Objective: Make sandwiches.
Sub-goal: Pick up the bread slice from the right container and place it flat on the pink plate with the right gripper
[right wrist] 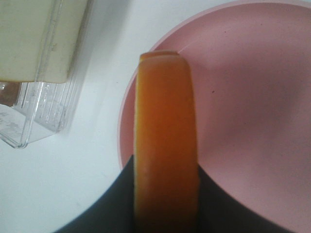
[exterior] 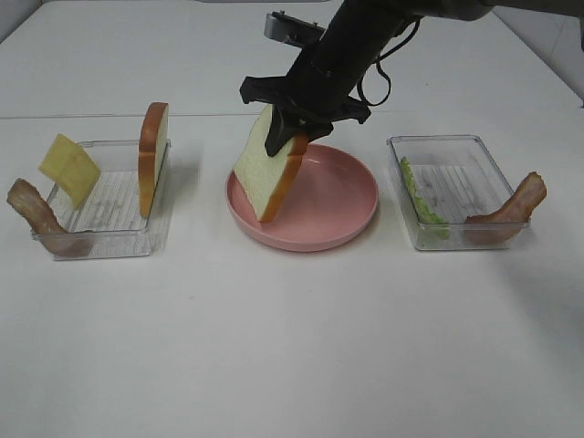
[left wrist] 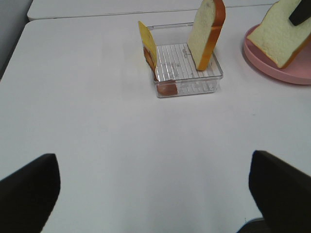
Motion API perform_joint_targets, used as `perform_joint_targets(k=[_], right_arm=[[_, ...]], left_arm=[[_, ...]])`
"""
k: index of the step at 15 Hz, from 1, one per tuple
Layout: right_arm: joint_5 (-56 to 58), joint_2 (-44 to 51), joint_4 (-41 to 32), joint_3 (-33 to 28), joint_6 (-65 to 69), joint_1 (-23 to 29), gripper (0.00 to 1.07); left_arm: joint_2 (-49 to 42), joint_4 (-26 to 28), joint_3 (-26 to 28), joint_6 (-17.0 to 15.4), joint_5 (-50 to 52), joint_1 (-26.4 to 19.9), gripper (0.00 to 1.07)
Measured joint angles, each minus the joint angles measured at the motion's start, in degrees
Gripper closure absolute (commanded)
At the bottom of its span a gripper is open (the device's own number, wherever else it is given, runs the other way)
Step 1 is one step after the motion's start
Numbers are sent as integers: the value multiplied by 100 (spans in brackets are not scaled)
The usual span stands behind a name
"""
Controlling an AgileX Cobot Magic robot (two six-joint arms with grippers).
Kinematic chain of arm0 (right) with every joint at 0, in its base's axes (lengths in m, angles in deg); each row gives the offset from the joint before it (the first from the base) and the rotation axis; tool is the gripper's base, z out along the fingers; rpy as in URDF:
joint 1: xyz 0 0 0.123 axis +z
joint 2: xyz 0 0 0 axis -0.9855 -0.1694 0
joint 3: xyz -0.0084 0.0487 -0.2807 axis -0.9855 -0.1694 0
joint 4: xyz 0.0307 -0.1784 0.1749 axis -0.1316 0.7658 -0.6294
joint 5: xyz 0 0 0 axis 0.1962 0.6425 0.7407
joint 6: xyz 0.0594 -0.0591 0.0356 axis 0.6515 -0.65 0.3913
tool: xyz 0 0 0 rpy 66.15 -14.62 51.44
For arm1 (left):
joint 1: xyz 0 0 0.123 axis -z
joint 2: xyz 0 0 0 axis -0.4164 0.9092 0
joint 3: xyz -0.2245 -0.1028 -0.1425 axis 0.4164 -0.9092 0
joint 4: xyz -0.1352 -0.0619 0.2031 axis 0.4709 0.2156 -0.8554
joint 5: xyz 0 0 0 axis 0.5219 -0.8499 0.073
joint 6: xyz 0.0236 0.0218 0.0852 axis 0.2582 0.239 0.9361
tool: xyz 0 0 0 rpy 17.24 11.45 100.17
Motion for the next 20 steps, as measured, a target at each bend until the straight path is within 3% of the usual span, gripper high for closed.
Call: perform_joint_targets(k=[6, 7, 9, 10, 12, 13, 16, 20], right_arm=[[-11, -160, 390, 0, 69, -40, 107], [-11, -160, 441, 0, 143, -40, 102], [11, -160, 676, 0, 327, -40, 73], [34, -160, 854, 0, 367, -40, 41], [120, -189, 991, 0, 384, -46, 21], [132, -206, 1043, 0, 390, -46, 17], [235, -206, 1421, 109, 407, -46, 16], [854, -183, 2080, 814, 407, -46, 16]], left_arm=[[0, 0, 0, 0, 0, 0, 7], [0, 0, 0, 0, 0, 0, 7], [0, 0, 0, 0, 0, 0, 7], [0, 0, 0, 0, 0, 0, 7], [0, 0, 0, 0, 0, 0, 7], [0, 0, 0, 0, 0, 0, 7], [0, 0, 0, 0, 0, 0, 7], [0, 0, 0, 0, 0, 0, 7]])
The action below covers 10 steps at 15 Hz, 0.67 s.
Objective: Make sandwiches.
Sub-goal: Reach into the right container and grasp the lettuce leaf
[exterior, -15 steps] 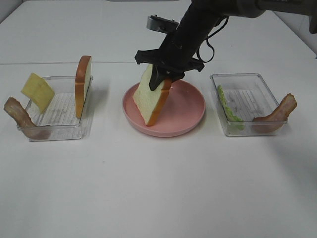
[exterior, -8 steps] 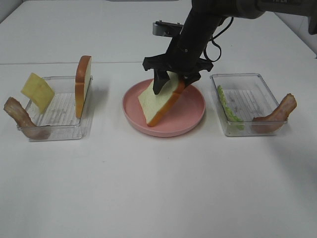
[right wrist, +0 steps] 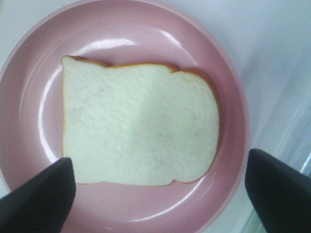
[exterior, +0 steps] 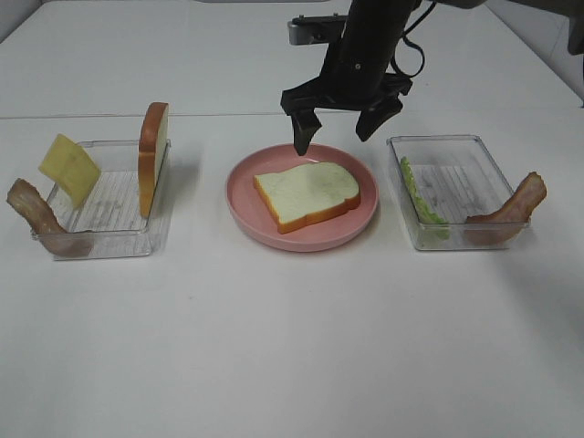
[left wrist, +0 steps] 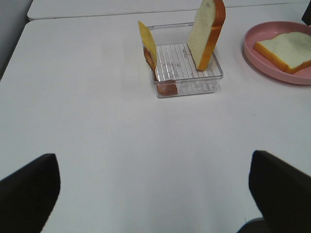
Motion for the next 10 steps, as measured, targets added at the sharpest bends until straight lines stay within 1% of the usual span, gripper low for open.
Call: perform_joint_targets(k=[6, 8, 9, 10], right_arm=[[516, 825, 321, 69, -97, 0, 17], [539, 1255, 705, 46, 23, 0, 17], [527, 1364, 756, -34, 23, 0, 17], [533, 1662, 808, -413, 23, -6, 17]], left_arm=[[0, 0, 0, 0, 0, 0, 7], [0, 0, 0, 0, 0, 0, 7], [0, 0, 0, 0, 0, 0, 7], [0, 0, 0, 0, 0, 0, 7]])
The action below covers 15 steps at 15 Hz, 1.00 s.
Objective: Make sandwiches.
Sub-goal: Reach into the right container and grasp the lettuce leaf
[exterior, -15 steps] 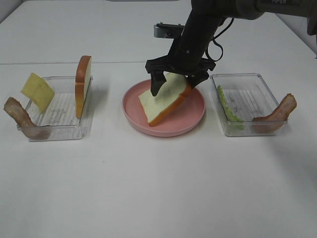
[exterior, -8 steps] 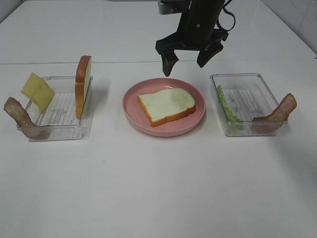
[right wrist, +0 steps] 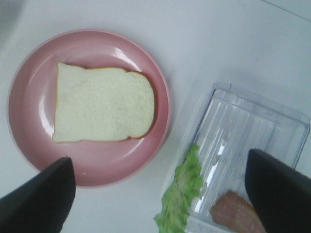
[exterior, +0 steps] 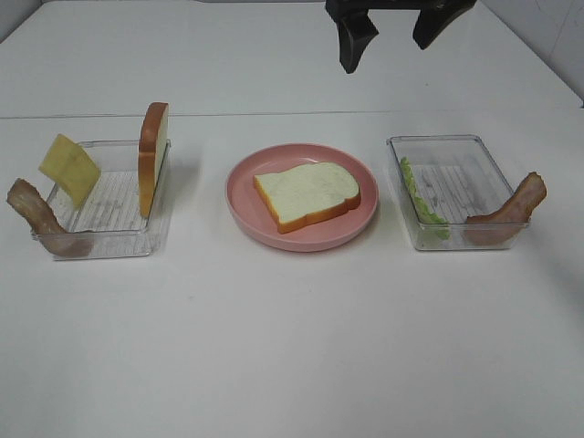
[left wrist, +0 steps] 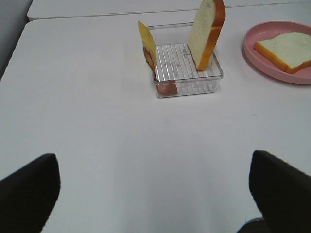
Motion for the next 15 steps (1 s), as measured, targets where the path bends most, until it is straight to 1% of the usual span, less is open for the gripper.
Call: perform_joint_targets(k=[2, 3, 4, 6, 9, 12, 15], right_arm=[[23, 178, 29, -602, 160, 0, 17], [23, 178, 34, -710, 195, 0, 17], [29, 138, 80, -1077, 344, 0, 18], [63, -6, 338, -1409, 493, 0, 18], [52, -304, 390, -1495, 550, 0, 18], [-34, -533, 510, -1495, 607, -23, 24], [-160, -756, 298, -1518, 596, -235, 25]], left_arm=[[0, 0, 0, 0, 0, 0, 7], [0, 0, 0, 0, 0, 0, 7], [0, 0, 0, 0, 0, 0, 7], [0, 0, 0, 0, 0, 0, 7], [0, 0, 0, 0, 0, 0, 7], [0, 0, 0, 0, 0, 0, 7], [0, 0, 0, 0, 0, 0, 7]])
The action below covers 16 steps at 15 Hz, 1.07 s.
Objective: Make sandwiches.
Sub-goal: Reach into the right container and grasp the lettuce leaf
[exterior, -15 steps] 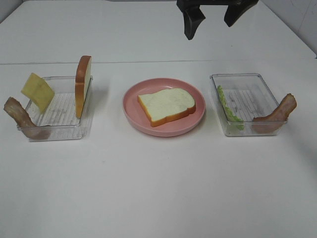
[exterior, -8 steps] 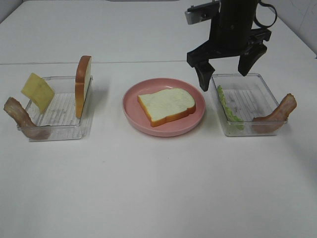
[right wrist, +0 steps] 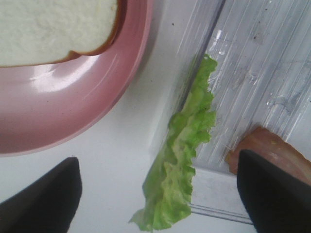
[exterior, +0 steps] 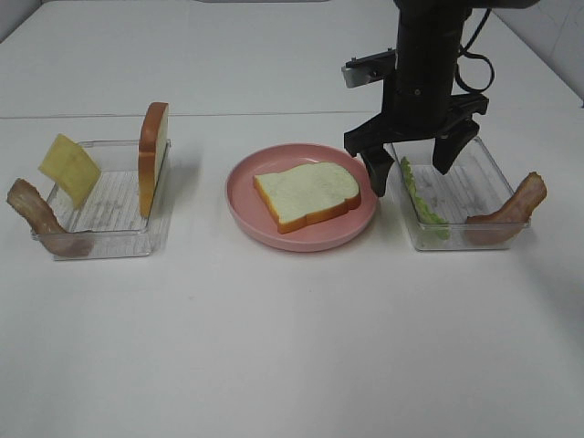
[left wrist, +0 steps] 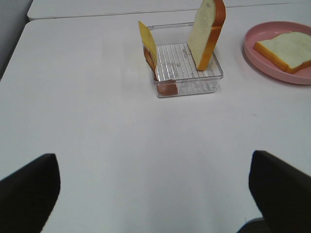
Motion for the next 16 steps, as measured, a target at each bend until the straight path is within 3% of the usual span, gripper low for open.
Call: perform_joint_targets(k=[1, 4, 5, 6, 8, 16], right_arm=[[-17, -6, -46, 0, -6, -40, 28], [-40, -17, -229, 0, -6, -235, 66], [-52, -17, -309, 0, -6, -235, 70], [-52, -17, -378, 0, -11, -235, 95], [-57, -17, -395, 0, -11, -235, 107], [126, 126, -344, 0, -6, -235, 107]], left_arm=[[0, 0, 0, 0, 0, 0, 7], [0, 0, 0, 0, 0, 0, 7], [0, 0, 0, 0, 0, 0, 7], [0, 0, 0, 0, 0, 0, 7], [0, 0, 0, 0, 0, 0, 7], [0, 0, 0, 0, 0, 0, 7]])
